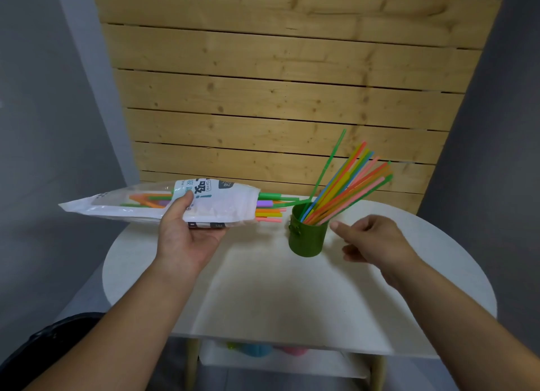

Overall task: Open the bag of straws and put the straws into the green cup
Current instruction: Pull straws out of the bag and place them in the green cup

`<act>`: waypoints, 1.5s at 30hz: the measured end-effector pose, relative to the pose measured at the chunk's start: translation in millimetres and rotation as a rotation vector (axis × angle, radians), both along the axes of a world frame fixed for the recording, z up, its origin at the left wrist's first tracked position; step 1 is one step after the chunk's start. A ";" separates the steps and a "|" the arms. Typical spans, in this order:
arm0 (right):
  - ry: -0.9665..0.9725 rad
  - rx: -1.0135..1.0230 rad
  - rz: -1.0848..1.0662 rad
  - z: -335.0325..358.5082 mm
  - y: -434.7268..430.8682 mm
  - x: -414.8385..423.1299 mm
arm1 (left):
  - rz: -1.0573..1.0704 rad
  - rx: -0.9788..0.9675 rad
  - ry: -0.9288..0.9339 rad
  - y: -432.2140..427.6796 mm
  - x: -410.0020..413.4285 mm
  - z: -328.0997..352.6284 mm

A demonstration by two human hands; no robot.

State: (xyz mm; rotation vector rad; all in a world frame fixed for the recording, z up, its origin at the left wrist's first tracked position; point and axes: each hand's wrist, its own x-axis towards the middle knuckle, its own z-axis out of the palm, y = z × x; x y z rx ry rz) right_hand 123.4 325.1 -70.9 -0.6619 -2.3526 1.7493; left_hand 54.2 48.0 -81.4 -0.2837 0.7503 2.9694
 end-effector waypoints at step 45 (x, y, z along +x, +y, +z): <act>0.253 -0.626 0.162 9.4 -46.9 8.0 | -0.003 -0.002 0.007 7.7 11.5 10.6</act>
